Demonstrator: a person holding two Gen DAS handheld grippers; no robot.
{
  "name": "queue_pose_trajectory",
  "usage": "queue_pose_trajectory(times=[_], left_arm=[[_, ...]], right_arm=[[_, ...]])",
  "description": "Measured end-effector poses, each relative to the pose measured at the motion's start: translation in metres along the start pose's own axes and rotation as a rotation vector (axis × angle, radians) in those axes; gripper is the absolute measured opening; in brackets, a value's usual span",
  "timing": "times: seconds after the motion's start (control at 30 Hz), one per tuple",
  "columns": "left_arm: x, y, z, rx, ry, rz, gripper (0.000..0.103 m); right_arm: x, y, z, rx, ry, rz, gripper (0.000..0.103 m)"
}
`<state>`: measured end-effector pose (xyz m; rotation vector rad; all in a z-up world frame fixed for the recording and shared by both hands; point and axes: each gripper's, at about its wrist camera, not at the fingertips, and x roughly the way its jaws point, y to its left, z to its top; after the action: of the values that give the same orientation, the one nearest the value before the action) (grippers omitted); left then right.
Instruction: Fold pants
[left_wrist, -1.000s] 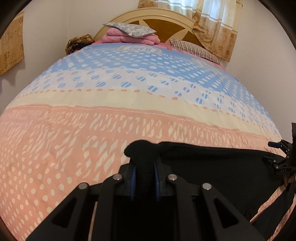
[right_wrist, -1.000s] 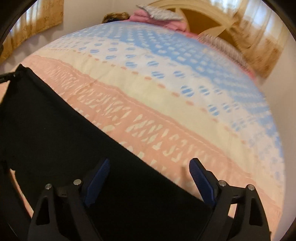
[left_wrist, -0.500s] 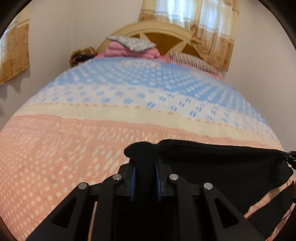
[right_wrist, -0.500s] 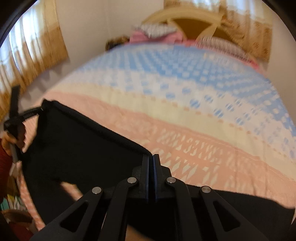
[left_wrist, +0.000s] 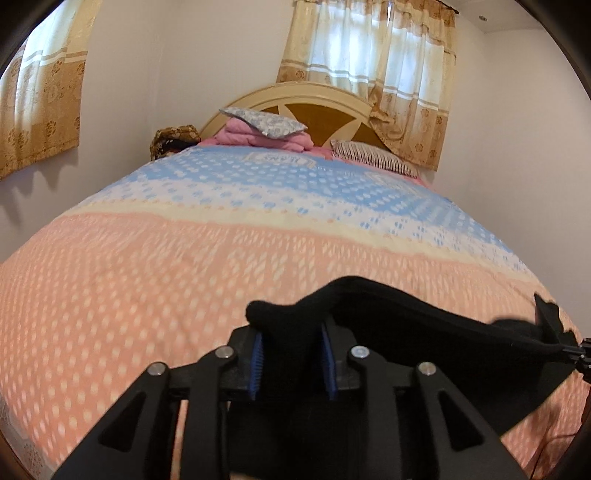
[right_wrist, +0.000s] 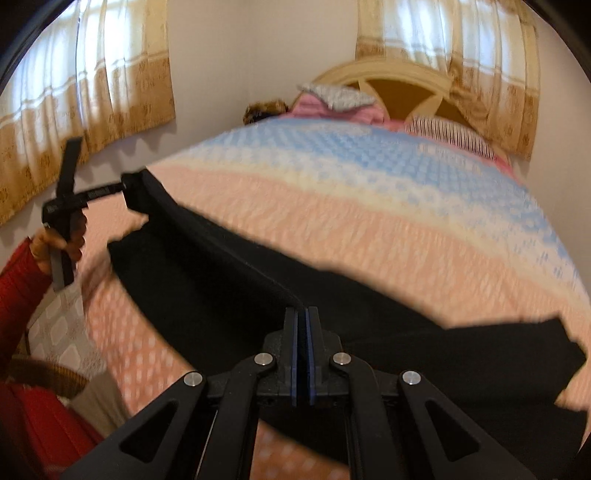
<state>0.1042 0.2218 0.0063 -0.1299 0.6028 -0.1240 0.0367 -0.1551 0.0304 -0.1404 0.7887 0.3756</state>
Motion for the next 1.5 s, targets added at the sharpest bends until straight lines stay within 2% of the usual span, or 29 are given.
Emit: queue_pose_trajectory(times=[0.13, 0.17, 0.23, 0.27, 0.3, 0.4, 0.57, 0.67, 0.77, 0.87, 0.93, 1.0, 1.07, 1.13, 1.23, 1.37, 1.43, 1.47, 1.5], left_arm=[[0.002, 0.009, -0.025, 0.015, 0.031, 0.043, 0.041], [0.002, 0.009, -0.028, 0.018, 0.033, 0.044, 0.046], [0.002, 0.011, -0.035, 0.053, 0.039, 0.097, 0.069], [0.003, 0.014, -0.037, 0.071, 0.045, 0.147, 0.086], [0.001, 0.016, -0.04, 0.078, 0.049, 0.165, 0.092], [-0.001, 0.029, -0.046, 0.101, 0.097, 0.167, 0.098], [-0.01, 0.029, -0.044, 0.175, 0.104, 0.224, 0.098], [-0.014, 0.028, -0.05, 0.251, 0.116, 0.288, 0.098], [-0.018, 0.041, -0.055, 0.265, 0.153, 0.328, 0.098], [-0.036, 0.056, -0.049, 0.208, 0.115, 0.349, 0.098], [-0.046, 0.056, -0.035, 0.132, 0.07, 0.332, 0.097], [-0.049, 0.044, -0.019, 0.077, 0.024, 0.254, 0.097], [-0.041, 0.024, -0.008, 0.063, -0.007, 0.206, 0.097], [-0.026, 0.003, -0.003, 0.057, -0.015, 0.178, 0.097], [0.0, -0.026, -0.005, 0.017, 0.009, 0.14, 0.097], [0.029, -0.047, -0.032, 0.027, 0.058, 0.2, 0.097], [0.047, -0.049, -0.052, 0.038, 0.133, 0.204, 0.097], [0.05, -0.05, -0.061, 0.051, 0.143, 0.216, 0.097], [0.046, -0.054, -0.068, 0.092, 0.1, 0.241, 0.097]], right_arm=[[0.013, 0.013, -0.037, 0.022, 0.061, 0.004, 0.004], [0.014, 0.014, -0.042, 0.024, 0.067, 0.002, 0.004], [0.015, 0.017, -0.049, 0.033, 0.078, 0.005, 0.004], [0.015, 0.018, -0.05, 0.039, 0.081, 0.008, 0.004], [0.016, 0.018, -0.052, 0.042, 0.087, 0.011, 0.004], [0.017, 0.023, -0.056, 0.004, 0.114, -0.003, 0.004], [0.023, 0.029, -0.071, -0.057, 0.185, -0.01, 0.004], [0.023, 0.032, -0.079, -0.111, 0.227, -0.027, 0.003], [0.014, 0.029, -0.076, -0.091, 0.197, 0.007, 0.003], [-0.002, 0.023, -0.059, -0.039, 0.097, 0.03, 0.003], [-0.009, 0.018, -0.044, 0.0, 0.031, 0.037, 0.004], [-0.006, 0.015, -0.029, 0.047, -0.013, 0.065, 0.004], [0.003, 0.011, -0.013, 0.106, -0.052, 0.095, 0.004], [0.018, 0.009, 0.002, 0.168, -0.072, 0.108, 0.004], [0.044, 0.012, 0.012, 0.244, -0.056, 0.134, 0.004], [0.067, 0.006, 0.006, 0.341, -0.002, 0.206, 0.004], [0.074, 0.002, 0.002, 0.377, 0.038, 0.253, 0.004], [0.076, 0.0, 0.001, 0.394, 0.05, 0.281, 0.004], [0.075, -0.003, 0.004, 0.4, 0.047, 0.301, 0.005]])
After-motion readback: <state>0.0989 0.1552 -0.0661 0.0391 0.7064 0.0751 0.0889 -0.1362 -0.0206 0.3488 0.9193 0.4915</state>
